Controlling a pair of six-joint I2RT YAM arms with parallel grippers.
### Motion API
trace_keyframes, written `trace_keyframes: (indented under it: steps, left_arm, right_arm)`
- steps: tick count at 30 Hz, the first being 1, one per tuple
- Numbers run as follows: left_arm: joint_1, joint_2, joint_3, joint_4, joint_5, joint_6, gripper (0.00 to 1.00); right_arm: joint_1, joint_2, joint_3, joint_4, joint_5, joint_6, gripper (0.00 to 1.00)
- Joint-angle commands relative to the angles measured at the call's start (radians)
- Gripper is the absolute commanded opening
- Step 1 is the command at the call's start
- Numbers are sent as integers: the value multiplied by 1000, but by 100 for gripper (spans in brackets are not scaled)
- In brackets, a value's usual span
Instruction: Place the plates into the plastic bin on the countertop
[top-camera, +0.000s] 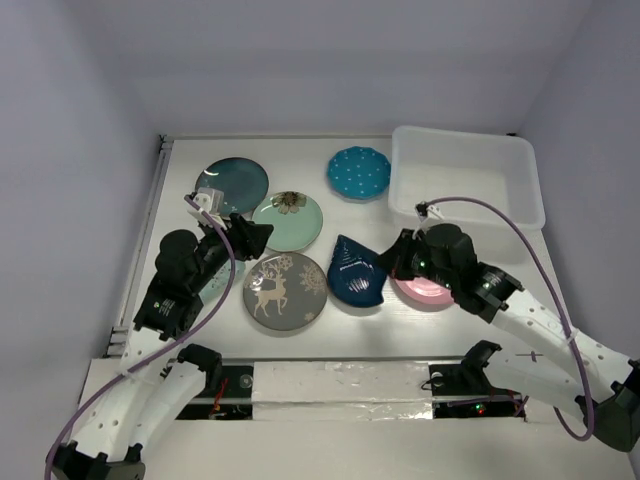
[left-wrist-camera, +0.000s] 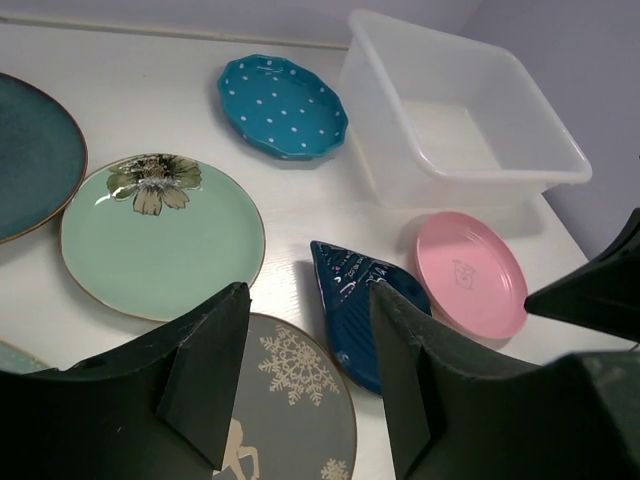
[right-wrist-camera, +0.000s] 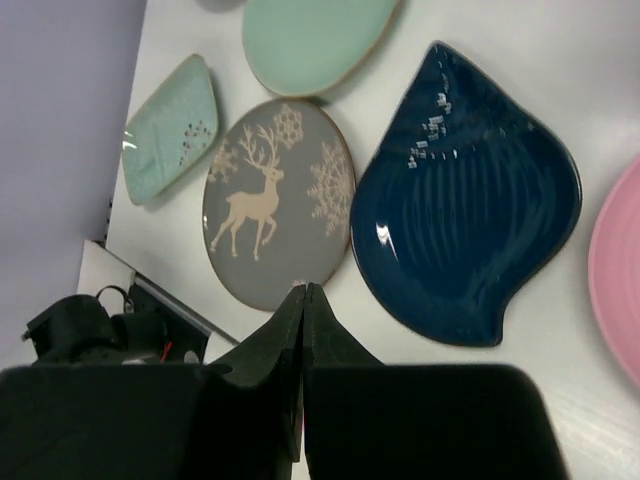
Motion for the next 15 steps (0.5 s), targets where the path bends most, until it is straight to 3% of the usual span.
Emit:
trace_keyframes:
  steps: [1, 7, 8, 13, 15]
  left_arm:
    - [9, -29, 25, 33, 35, 18, 48]
    - [9, -38, 26, 23, 14, 18, 43]
    - [9, -37, 28, 22, 8, 18, 39]
    - [0, -40, 28, 19, -8, 25, 0]
    - [0, -40, 28, 13, -28, 25, 0]
  right_arm:
    - [26, -80, -29, -56, 112, 97, 0]
    - [26, -207, -92, -219, 247, 203, 0]
    - [26, -211, -102, -221, 251, 220, 0]
    - [26, -175, -177, -149, 234, 265, 0]
    - [26, -160, -194, -133, 235, 280, 15]
